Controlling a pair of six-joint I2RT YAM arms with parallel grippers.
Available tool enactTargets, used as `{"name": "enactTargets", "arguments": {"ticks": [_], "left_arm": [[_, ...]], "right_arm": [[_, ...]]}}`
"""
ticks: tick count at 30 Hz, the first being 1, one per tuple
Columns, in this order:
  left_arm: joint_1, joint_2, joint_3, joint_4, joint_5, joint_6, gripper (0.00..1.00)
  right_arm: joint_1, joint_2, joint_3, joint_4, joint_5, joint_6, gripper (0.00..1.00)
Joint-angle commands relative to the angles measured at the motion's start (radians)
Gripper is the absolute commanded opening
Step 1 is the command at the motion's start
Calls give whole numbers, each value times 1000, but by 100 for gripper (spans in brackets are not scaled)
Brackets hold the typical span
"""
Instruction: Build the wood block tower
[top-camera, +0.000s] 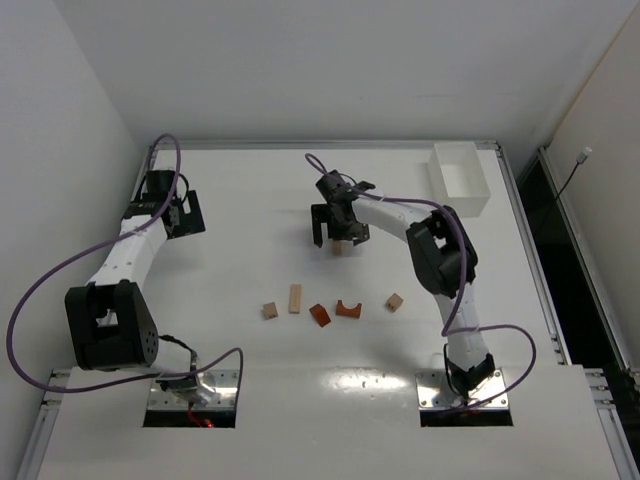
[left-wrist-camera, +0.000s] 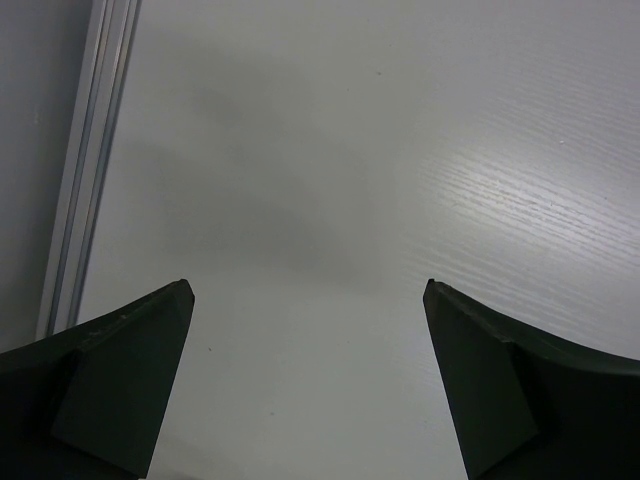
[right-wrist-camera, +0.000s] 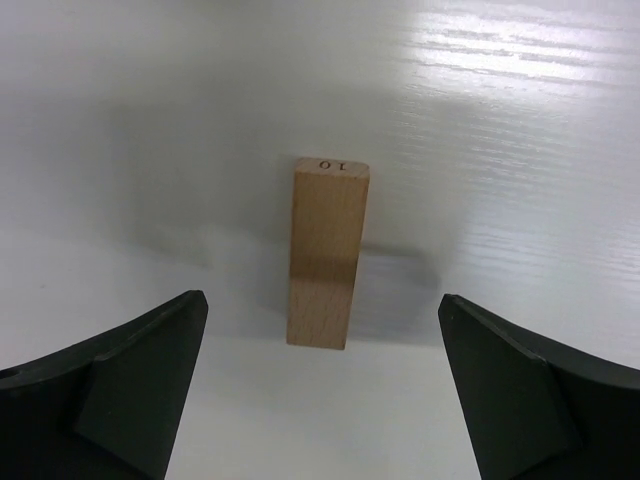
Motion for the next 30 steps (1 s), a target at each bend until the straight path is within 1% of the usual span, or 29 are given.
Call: {"name": "enactTargets", "arguments": {"ticks": [1,2,3,5,6,7,8,9,10,11,12,13,14,15,16,17,20,21,23,25,27,28,29,30], "left_arm": [[13,-9,32,23,26,-12,100],[13,-9,32,23,38,-12,100],[13,-19,23,23,59,-12,100],[13,-32,23,12,87,-3,100],[2,-50,6,-2,120,-3,100],[-7,-62,-6,-14,137,-12,100],[-19,-91,-16,-25,154,-12,100],[-37,-107,-41,-25,167,-12,100],[-85,-127,-57,-39,186,-12,100],[-108,-147,-71,-51,209,-23,100],[-129,-189,-97,-51,232,-35,100],[-177,-209,-111,-60,274,-44,100],[-204,-226,-120,-75,286,-73,94],[-252,-251,-129,-95,308,-90,92],[-274,-260,-143,-95,308,-131,88],[-295,-260,-143,-115,308,-132,87],[-362,-248,-143,-137,320,-227,87],[-376,-239,-143,-137,337,-265,84],[-412,-196,-143,-137,337,-288,79],[-425,-155,-167,-126,358,-288,79],[-470,-104,-167,-105,369,-288,79],[-499,-90,-167,-91,369,-297,77],[-569,-75,-151,-82,369,-297,75],[-608,-43,-126,-71,343,-297,74]], "right_arm": [[5,-172,-25,92,-19,-57,99],[5,-209,-61,109,-19,-89,99],[5,-285,-78,118,-19,-90,99],[5,-375,-118,136,-7,-114,99],[5,-422,-164,147,-7,-164,99],[5,-514,-183,147,36,-188,99],[5,-559,-224,164,36,-215,99],[-4,-602,-247,164,58,-279,99],[-4,-642,-270,176,105,-304,99],[-22,-707,-316,177,114,-330,99],[-53,-735,-341,177,125,-393,99],[-71,-761,-368,177,159,-415,99],[-90,-810,-423,177,170,-429,99],[-132,-829,-472,164,170,-453,99],[-154,-846,-494,151,182,-453,99],[-176,-863,-517,150,182,-465,99],[-240,-941,-616,150,182,-475,99],[-268,-962,-640,161,182,-466,99],[-294,-1019,-692,149,159,-465,99],[-324,-1050,-726,135,139,-456,99],[-334,-1085,-750,123,130,-456,99],[-344,-1096,-750,112,130,-456,99],[-345,-1114,-764,112,130,-456,99],[-355,-1114,-773,100,130,-456,99]]}}
